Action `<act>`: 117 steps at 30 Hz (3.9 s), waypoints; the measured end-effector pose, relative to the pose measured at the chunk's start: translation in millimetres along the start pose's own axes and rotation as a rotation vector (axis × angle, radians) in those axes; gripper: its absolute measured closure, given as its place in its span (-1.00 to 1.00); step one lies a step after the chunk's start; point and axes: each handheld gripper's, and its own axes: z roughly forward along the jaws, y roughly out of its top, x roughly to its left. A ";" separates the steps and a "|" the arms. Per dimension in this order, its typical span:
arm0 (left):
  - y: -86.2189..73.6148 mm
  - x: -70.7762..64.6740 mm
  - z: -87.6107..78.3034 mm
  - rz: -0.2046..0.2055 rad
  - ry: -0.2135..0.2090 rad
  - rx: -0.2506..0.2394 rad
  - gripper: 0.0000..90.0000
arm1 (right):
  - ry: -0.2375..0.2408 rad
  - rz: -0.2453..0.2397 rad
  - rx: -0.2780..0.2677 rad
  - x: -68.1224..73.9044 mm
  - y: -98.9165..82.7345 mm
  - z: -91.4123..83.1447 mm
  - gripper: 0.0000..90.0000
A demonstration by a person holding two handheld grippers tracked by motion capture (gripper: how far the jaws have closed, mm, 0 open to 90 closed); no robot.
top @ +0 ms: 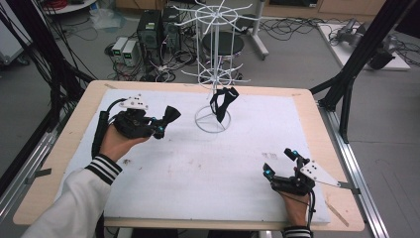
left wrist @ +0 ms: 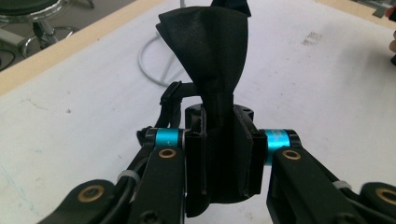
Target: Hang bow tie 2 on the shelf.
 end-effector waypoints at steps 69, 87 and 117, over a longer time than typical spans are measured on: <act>105.1 10.3 4.5 -0.003 0.068 -0.138 0.68 | -0.005 -0.010 -0.007 1.3 -0.8 2.8 -0.97; 115.5 6.9 17.0 -0.003 0.078 -0.136 0.68 | 0.002 -0.011 -0.010 0.8 -0.8 2.5 -0.97; 125.8 -7.8 48.0 0.001 0.082 -0.089 0.68 | 0.004 0.001 -0.015 0.2 -0.9 1.9 -0.97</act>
